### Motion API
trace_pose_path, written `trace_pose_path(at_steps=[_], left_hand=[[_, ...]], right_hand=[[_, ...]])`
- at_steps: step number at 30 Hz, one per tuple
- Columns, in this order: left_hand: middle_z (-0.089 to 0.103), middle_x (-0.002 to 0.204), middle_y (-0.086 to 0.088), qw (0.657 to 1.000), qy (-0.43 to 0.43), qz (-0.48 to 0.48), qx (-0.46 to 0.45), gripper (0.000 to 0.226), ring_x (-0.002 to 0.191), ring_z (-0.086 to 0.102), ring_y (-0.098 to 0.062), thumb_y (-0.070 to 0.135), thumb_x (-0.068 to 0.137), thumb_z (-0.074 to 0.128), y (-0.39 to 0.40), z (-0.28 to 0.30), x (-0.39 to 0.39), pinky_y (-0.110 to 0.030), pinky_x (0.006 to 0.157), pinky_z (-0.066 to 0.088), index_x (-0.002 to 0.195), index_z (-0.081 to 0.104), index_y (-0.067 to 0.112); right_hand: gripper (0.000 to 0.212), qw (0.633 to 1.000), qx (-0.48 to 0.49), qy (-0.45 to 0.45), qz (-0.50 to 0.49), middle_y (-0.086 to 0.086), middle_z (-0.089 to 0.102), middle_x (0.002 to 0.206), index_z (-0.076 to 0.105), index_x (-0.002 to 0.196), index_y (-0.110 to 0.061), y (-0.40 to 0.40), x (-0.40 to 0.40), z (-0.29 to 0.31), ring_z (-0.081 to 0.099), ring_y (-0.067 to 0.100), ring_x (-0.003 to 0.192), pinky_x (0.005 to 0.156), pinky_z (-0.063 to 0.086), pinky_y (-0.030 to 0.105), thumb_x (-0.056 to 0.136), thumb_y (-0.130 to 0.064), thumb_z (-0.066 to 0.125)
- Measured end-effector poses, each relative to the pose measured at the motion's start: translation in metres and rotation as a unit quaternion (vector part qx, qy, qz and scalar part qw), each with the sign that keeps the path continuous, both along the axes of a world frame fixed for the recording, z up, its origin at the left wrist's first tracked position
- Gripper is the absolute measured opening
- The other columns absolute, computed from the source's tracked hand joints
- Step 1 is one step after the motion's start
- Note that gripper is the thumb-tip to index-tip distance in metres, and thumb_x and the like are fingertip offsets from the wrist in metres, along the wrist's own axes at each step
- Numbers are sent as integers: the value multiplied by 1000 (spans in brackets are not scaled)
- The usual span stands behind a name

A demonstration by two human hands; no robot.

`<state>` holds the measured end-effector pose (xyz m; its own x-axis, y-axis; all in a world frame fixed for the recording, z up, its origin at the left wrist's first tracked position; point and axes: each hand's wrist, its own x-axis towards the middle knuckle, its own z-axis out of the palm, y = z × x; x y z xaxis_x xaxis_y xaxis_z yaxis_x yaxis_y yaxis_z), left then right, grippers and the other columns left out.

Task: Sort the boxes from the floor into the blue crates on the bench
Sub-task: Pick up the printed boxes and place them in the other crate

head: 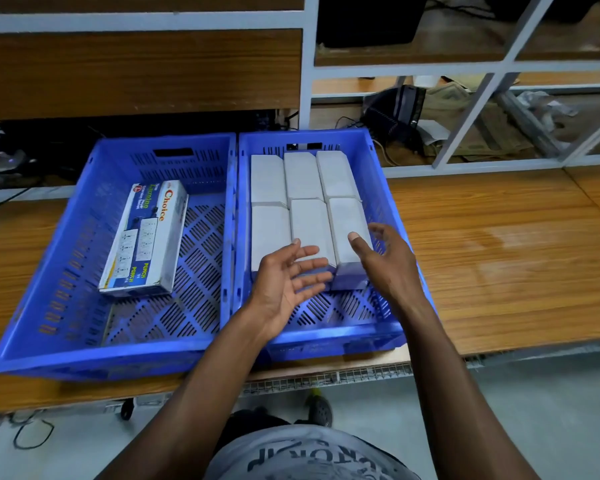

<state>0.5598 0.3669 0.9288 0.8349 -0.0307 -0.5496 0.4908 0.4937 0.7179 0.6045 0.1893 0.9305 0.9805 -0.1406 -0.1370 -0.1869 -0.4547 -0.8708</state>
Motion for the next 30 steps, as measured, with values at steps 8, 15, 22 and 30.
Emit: trace_pose_path(at_steps=[8, 15, 22, 30], left_hand=[[74, 109, -12, 992, -95, -51, 66, 37, 91, 71, -26, 36, 104, 47, -2, 3, -4, -42, 92, 55, 115, 69, 8], [70, 108, -15, 947, -125, -286, -72, 43, 87, 69, -26, 39, 91, 52, -29, -1, -44, -40, 82, 58, 116, 66, 8], [73, 104, -8, 820, -55, -567, -58, 37, 82, 70, -21, 38, 95, 53, -58, -40, -141, -37, 81, 57, 116, 67, 11], [73, 105, -7, 675, 5, -733, 83, 38, 86, 69, -25, 41, 102, 48, -81, -97, -258, -40, 85, 54, 116, 70, 13]], right_hand=[[7, 984, 131, -91, -83, -11, 75, 94, 74, 103, -23, -6, -49, 1, 67, 0, 87, 83, 53, 26, 96, -22, 72], [10, 938, 186, -134, -260, 5, 75, 83, 72, 99, -8, -4, -149, 8, 68, 14, 69, 66, 54, 24, 101, -13, 63], [10, 854, 204, -30, -477, 3, 76, 84, 72, 93, -16, 23, -322, -48, 68, 19, 68, 66, 53, 30, 99, -22, 67], [14, 720, 223, 61, -655, 3, 77, 90, 71, 94, -14, 70, -496, -107, 66, 14, 65, 67, 50, 30, 99, -25, 63]])
